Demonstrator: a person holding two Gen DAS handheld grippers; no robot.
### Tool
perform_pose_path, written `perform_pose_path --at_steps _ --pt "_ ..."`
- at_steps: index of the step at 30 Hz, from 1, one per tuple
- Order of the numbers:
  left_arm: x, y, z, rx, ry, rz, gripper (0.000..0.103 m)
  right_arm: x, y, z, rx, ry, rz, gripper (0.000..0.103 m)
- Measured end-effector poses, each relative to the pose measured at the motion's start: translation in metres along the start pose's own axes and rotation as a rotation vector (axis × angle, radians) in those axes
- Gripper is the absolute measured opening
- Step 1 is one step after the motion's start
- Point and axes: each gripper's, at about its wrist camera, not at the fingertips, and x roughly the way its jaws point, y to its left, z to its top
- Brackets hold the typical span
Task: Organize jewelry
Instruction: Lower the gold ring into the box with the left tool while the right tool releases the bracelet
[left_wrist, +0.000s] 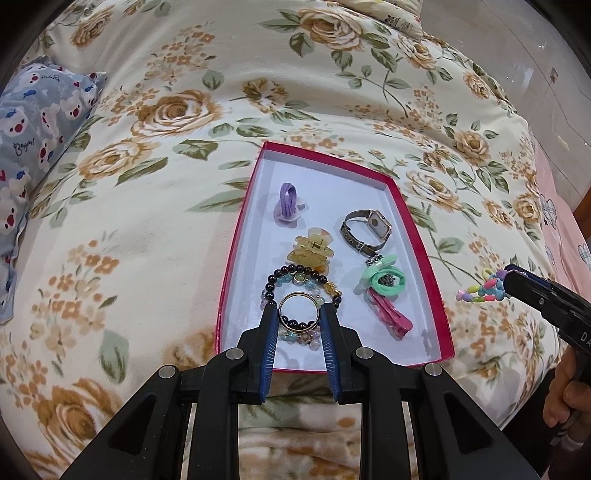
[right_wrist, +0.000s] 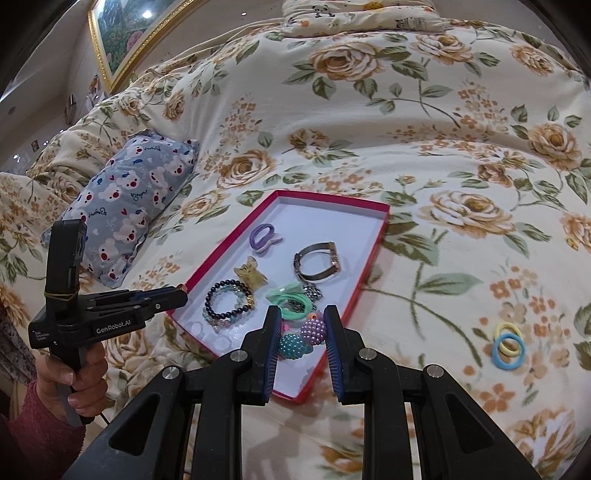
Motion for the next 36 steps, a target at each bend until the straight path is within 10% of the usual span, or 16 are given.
perform_pose_path --at_steps 22,36 --pt "0.040 -0.002 0.025 0.040 0.025 0.020 0.022 0.064 0.013 0.029 0.042 -0.044 0.068 0.023" --pt "0.088 -0.002 0.032 0.052 0.077 0.060 0.023 0.105 -0.003 -0.003 0.076 0.098 0.057 0.024"
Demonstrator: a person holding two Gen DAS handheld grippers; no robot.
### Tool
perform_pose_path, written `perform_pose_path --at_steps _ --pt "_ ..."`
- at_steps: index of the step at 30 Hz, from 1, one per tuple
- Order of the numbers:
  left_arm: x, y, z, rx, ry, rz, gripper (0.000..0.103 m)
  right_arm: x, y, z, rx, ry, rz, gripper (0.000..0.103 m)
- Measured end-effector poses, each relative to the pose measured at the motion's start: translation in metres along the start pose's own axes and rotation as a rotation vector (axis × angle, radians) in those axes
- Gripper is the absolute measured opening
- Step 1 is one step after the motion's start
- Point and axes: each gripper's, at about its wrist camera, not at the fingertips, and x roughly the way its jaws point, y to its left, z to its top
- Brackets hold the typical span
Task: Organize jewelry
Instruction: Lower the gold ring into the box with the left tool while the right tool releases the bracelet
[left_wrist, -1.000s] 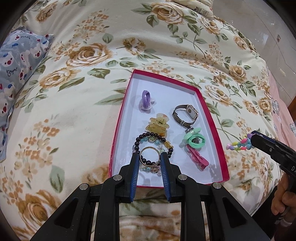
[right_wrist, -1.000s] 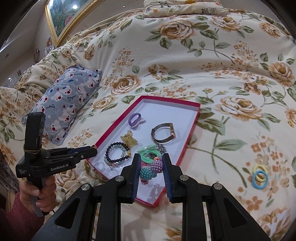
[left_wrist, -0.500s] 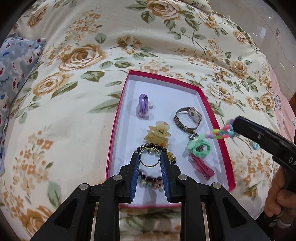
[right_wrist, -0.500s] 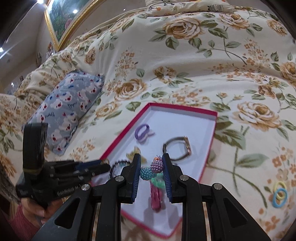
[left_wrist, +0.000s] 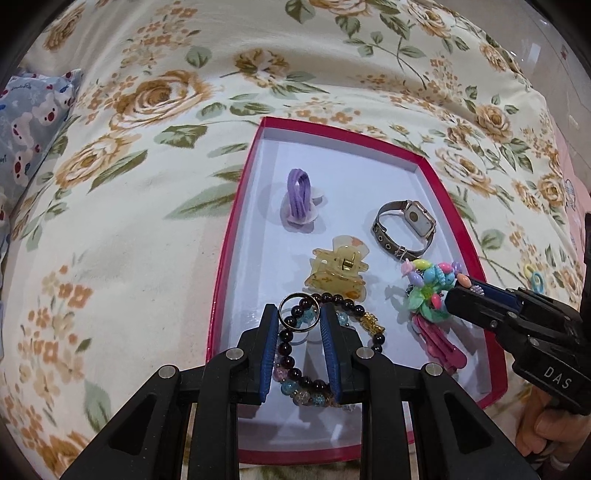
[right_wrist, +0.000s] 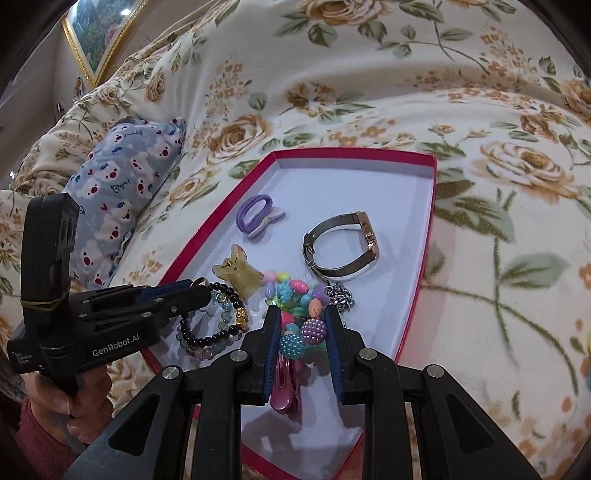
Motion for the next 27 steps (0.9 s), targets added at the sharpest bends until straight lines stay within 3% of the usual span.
perform_pose_path --at_steps 20,27 --pt "0.0028 0.0032 0.0007 -0.014 0.014 -0.006 0.024 0.0031 -0.0049 -0.0010 0.028 0.025 0.013 0.028" --pt "0.0005 0.0052 -0.0013 -0.031 0.019 -0.012 0.026 -0.0021 -0.0035 0.0005 0.038 0.011 0.021 0.039"
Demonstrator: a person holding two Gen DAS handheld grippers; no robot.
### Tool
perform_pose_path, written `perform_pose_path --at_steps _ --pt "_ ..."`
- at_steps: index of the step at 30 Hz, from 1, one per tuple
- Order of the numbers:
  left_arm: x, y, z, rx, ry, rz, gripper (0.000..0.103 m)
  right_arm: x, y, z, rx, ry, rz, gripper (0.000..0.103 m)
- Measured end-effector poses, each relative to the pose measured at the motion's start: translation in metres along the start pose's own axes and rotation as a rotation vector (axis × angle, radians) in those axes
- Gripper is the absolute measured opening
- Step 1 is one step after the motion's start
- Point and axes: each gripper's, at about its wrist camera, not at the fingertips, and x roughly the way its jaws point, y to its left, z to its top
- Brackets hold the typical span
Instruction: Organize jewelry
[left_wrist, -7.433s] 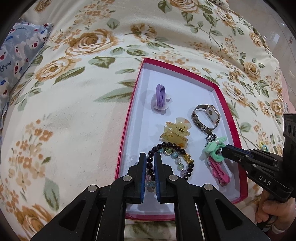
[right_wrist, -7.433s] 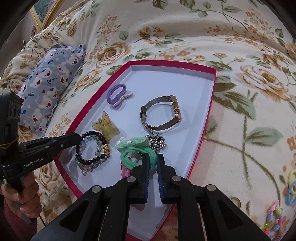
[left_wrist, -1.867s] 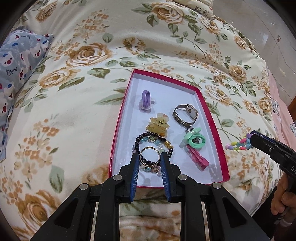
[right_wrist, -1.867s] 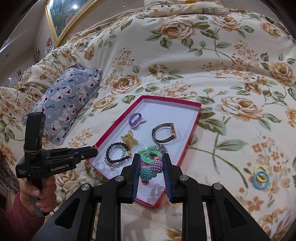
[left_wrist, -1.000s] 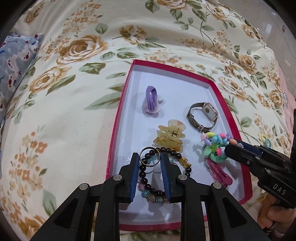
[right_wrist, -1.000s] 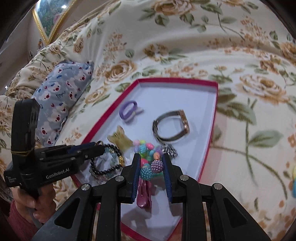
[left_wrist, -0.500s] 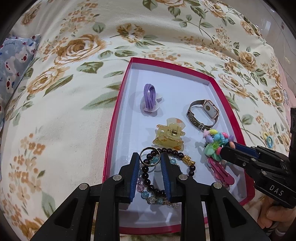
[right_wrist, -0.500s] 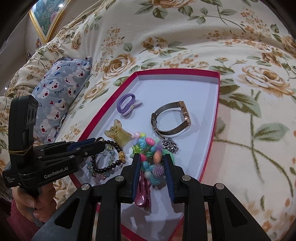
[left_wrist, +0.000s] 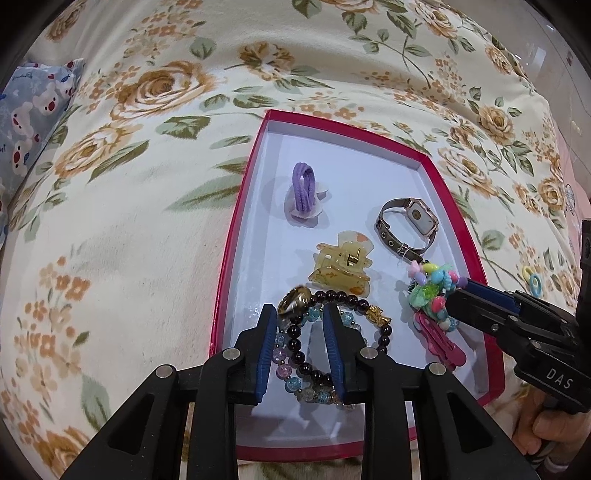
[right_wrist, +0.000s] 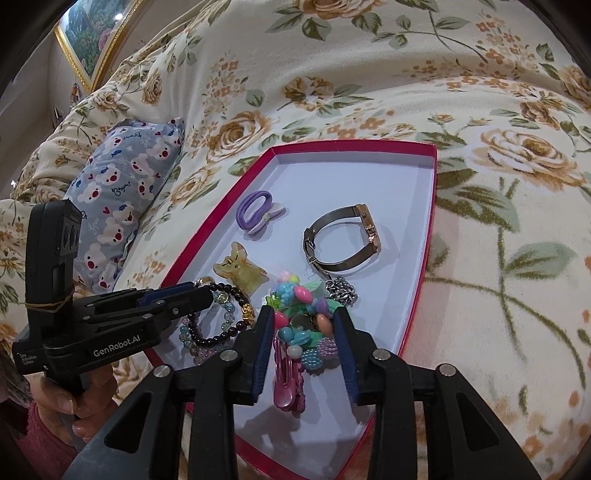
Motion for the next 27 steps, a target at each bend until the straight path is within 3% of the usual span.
perform_pose_path --at_steps 18,27 --pt "-0.022 0.001 -0.007 -0.015 -0.025 -0.005 0.029 -0.021 0.009 -0.001 -0.008 -0.045 0.008 0.040" --pt "-0.058 0.013 -0.030 -0.118 -0.086 -0.018 0.050 -0.049 0.011 -0.010 -0.002 -0.115 0.012 0.063"
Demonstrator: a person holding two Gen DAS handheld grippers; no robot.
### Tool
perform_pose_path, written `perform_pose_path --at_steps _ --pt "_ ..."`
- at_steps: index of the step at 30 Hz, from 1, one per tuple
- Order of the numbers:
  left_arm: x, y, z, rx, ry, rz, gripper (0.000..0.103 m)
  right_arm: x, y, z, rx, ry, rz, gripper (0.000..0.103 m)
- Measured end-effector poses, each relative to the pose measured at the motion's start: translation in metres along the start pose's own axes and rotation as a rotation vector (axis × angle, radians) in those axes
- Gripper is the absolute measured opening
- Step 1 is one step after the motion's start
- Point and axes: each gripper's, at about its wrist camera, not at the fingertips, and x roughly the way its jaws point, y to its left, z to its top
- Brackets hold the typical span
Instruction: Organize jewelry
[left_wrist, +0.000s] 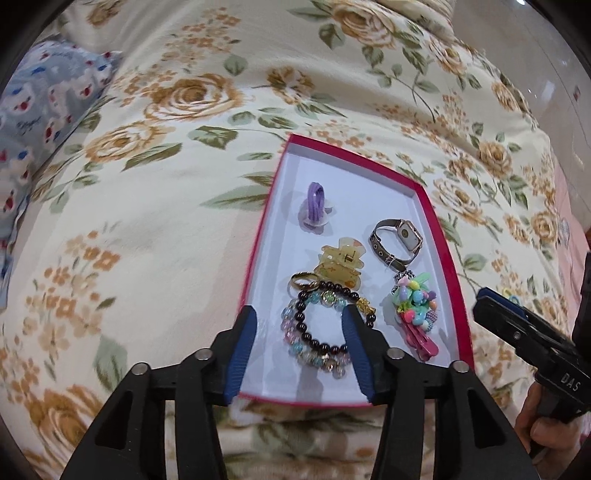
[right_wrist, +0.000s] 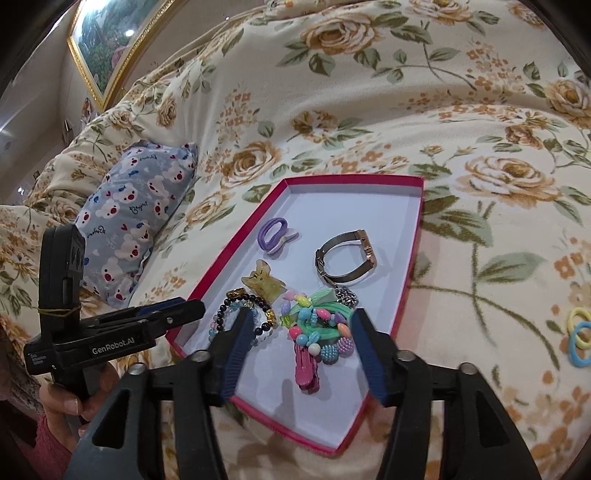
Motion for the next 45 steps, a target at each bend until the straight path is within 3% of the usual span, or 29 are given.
perform_pose_path --at_steps 3,5,7,11,16,25,31,35,38,40,45 --pt "-0.012 0.008 -0.010 -0.047 -0.016 -0.010 0.059 -0.013 0.000 -0.004 0.001 -0.034 0.000 0.067" --pt "-0.018 0.012 -0.015 -0.082 -0.023 -0.015 0.075 -0.023 0.001 -0.007 0.005 -0.061 0.004 0.069" --pt "-0.024 0.015 -0.021 -0.107 -0.029 -0.025 0.079 -0.031 0.000 -0.010 0.011 -0.085 0.007 0.072" --pt "-0.032 0.019 -0.032 -0.135 -0.028 -0.036 0.080 -0.045 0.000 -0.019 0.017 -0.116 0.009 0.073" --pt "-0.045 0.023 -0.048 -0.145 -0.039 -0.006 0.080 -0.062 0.006 -0.036 -0.022 -0.175 -0.058 0.073" --pt "-0.064 0.023 -0.072 -0.146 -0.024 0.047 0.088 -0.061 0.025 -0.060 -0.111 -0.091 -0.108 0.080" --pt "-0.079 0.001 -0.076 -0.048 -0.024 0.183 0.091 -0.062 0.032 -0.065 -0.108 -0.024 -0.128 0.085" --pt "-0.095 -0.018 -0.075 0.002 -0.056 0.200 0.093 -0.070 0.038 -0.057 -0.111 -0.016 -0.133 0.085" --pt "-0.114 -0.030 -0.068 0.033 -0.103 0.205 0.099 -0.083 0.048 -0.041 -0.162 -0.053 -0.144 0.087" --pt "-0.127 -0.036 -0.063 0.054 -0.145 0.209 0.102 -0.091 0.055 -0.029 -0.204 -0.108 -0.172 0.100" --pt "-0.135 -0.040 -0.066 0.060 -0.196 0.219 0.102 -0.090 0.056 -0.023 -0.225 -0.176 -0.200 0.102"
